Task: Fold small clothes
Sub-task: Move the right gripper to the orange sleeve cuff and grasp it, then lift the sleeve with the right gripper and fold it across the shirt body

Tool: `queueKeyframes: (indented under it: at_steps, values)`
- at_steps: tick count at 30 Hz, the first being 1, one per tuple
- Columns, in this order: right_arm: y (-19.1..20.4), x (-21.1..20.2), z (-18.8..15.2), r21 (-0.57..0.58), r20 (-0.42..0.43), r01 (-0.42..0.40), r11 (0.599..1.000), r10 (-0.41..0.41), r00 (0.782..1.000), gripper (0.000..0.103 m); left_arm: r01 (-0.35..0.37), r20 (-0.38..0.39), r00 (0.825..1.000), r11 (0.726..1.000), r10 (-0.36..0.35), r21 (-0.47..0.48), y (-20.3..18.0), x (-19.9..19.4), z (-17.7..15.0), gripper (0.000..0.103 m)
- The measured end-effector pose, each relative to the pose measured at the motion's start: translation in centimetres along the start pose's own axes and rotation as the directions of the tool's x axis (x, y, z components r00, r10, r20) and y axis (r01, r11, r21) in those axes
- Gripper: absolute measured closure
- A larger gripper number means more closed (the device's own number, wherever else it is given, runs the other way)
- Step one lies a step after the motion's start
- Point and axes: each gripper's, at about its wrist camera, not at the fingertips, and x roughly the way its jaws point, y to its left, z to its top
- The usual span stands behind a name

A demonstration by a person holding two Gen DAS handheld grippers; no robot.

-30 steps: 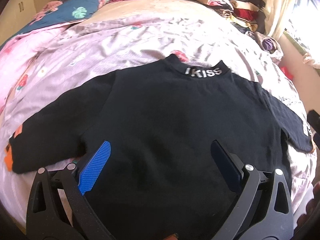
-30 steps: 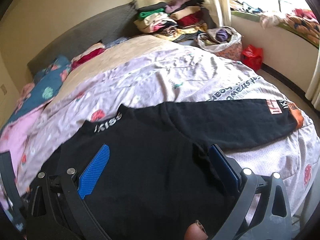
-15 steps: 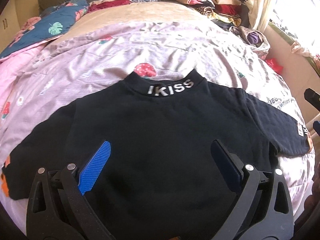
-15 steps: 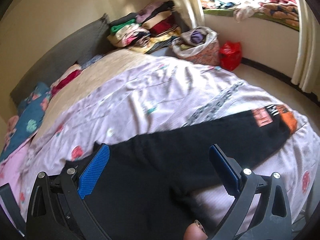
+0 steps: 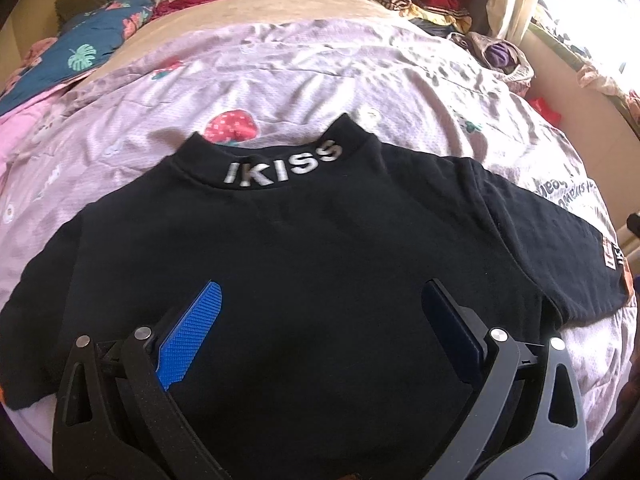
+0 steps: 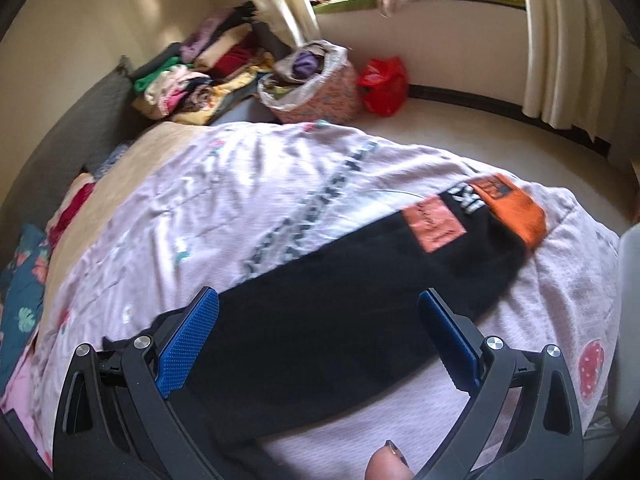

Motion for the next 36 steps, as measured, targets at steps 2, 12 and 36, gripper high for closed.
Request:
queueKeyframes:
  at_steps: [2, 12, 36]
  values:
    - [-1.1, 0.6, 0.1, 0.03, -0.012, 0.015, 0.999, -0.014, 1.0, 0.004, 0.006, -0.003, 1.0, 1.0, -0.006, 0.009, -0.8, 0.5, 0.2, 0.009]
    - [-6.8, 2.6, 0.6, 0.17, -0.021, 0.117, 0.979, -0.115, 0.993, 0.004, 0.027, -0.002, 1.0, 0.998, -0.027, 0.049, -4.1, 2.2, 1.1, 0.009]
    - [-8.4, 0.3, 3.9, 0.197, 0.16, -0.349, 0.916, 0.322, 0.933, 0.091, 0.09, 0.072, 0.994, 0.994, -0.085, -0.059, -0.1, -2.0, 2.0, 0.009]
